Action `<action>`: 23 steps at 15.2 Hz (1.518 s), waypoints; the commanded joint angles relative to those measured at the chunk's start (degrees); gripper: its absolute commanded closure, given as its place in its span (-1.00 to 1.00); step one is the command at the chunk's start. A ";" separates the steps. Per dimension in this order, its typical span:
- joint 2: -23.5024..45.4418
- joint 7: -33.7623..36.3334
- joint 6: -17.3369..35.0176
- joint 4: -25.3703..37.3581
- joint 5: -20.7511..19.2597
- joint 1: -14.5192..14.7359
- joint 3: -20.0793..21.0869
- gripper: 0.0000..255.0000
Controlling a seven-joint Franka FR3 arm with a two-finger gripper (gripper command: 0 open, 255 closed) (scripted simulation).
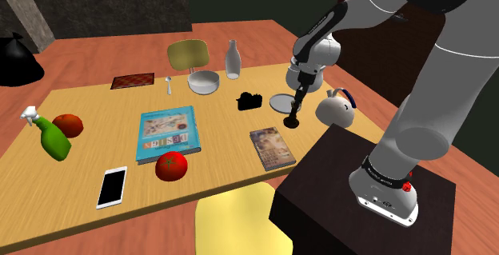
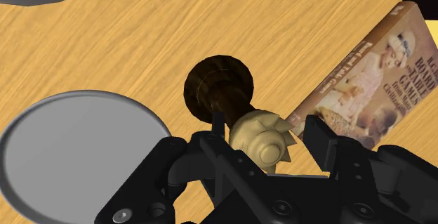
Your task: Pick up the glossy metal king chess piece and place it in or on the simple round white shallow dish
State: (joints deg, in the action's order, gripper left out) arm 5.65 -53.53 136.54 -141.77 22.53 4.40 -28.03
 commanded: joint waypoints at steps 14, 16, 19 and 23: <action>-4.00 3.42 -3.14 0.27 -4.00 0.15 -0.67 1.00; -5.53 4.68 -4.48 0.49 -5.44 0.12 -0.80 1.00; -7.71 6.45 -6.56 0.94 -7.40 0.00 -0.86 1.00; -10.40 8.56 -9.44 1.77 -9.64 -0.23 -0.76 1.00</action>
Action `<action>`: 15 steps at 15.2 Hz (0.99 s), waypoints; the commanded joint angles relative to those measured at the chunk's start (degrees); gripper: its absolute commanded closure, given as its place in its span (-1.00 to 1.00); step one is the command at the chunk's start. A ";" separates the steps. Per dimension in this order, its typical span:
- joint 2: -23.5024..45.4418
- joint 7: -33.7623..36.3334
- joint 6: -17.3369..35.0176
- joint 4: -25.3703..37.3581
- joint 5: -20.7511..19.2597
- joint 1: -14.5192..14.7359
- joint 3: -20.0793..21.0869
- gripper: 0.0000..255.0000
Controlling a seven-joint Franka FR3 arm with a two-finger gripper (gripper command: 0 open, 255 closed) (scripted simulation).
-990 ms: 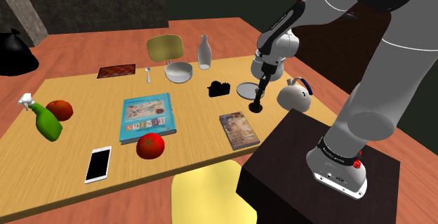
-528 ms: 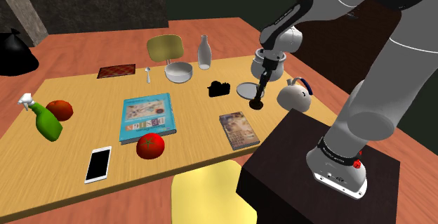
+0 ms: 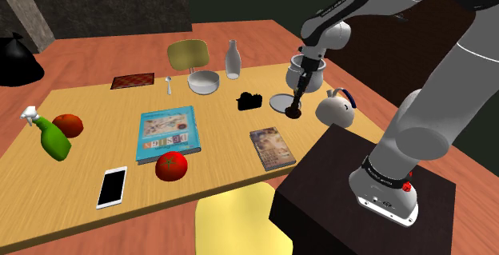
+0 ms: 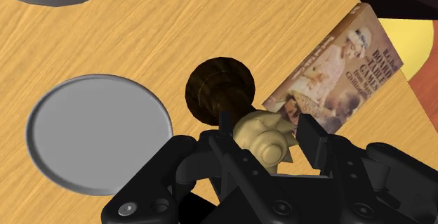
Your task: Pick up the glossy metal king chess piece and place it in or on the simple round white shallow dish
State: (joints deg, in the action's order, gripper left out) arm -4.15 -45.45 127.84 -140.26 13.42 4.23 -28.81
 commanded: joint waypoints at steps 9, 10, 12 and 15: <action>3.39 -0.96 -9.43 11.90 -0.01 -1.03 -1.48 1.00; 5.23 -1.86 -10.78 14.61 0.75 -1.33 -1.84 1.00; 9.01 -3.57 -13.61 20.21 2.33 -2.15 -2.43 1.00; 14.94 -5.86 -18.18 29.15 4.77 -4.01 -2.95 1.00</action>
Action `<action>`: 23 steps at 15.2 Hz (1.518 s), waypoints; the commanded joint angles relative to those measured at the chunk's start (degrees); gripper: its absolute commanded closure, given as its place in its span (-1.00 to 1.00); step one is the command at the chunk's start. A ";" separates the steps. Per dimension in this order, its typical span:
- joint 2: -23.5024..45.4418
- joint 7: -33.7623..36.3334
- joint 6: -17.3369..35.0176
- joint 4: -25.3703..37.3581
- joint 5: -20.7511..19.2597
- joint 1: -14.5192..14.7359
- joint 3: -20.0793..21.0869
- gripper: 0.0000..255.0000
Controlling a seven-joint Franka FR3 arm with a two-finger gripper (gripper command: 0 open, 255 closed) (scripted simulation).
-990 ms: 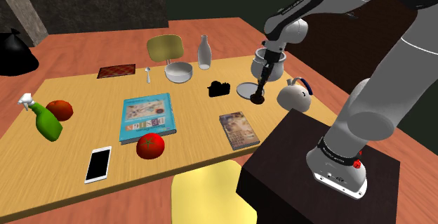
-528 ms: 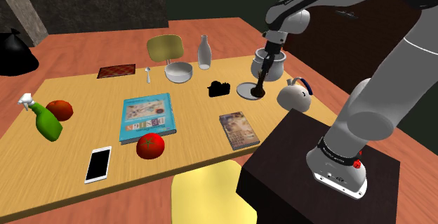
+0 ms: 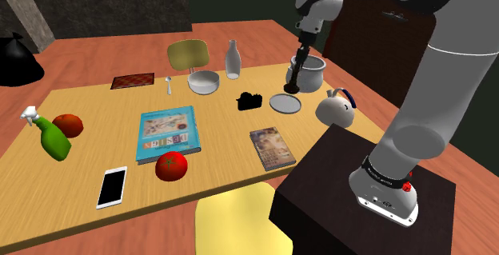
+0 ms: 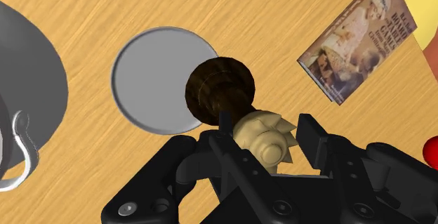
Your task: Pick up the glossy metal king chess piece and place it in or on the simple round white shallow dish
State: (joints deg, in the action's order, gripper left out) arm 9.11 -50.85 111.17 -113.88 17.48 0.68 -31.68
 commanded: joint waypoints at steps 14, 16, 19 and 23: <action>12.84 -5.00 -1.95 11.77 6.04 -4.37 0.79 1.00; 13.57 -5.50 -0.80 11.17 6.56 -4.48 1.00 1.00; 14.72 -6.26 0.89 10.37 7.38 -4.69 1.37 1.00; 16.38 -7.31 3.08 9.49 8.54 -5.01 1.91 1.00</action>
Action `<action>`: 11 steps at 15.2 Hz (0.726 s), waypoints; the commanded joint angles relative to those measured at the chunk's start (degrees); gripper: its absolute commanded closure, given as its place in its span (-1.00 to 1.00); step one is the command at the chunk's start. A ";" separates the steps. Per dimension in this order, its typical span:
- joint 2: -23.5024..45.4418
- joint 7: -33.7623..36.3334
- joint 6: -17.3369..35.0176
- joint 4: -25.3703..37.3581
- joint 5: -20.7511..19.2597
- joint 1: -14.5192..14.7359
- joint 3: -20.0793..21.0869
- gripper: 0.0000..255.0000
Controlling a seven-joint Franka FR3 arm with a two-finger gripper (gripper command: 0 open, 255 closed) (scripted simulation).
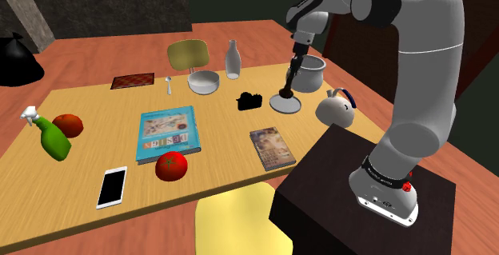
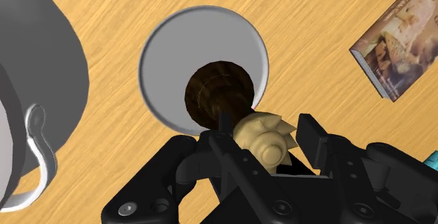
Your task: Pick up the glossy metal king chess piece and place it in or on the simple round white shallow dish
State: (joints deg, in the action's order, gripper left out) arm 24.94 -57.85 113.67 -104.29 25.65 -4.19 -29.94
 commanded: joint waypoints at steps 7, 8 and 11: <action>3.23 -1.89 3.65 -1.02 2.20 -0.74 1.12 1.00; 3.24 -1.89 3.64 -1.01 2.20 -0.74 1.12 1.00; 3.24 -1.89 3.64 -1.01 2.20 -0.74 1.12 1.00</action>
State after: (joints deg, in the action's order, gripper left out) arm 28.17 -59.73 117.30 -105.30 27.84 -4.93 -28.82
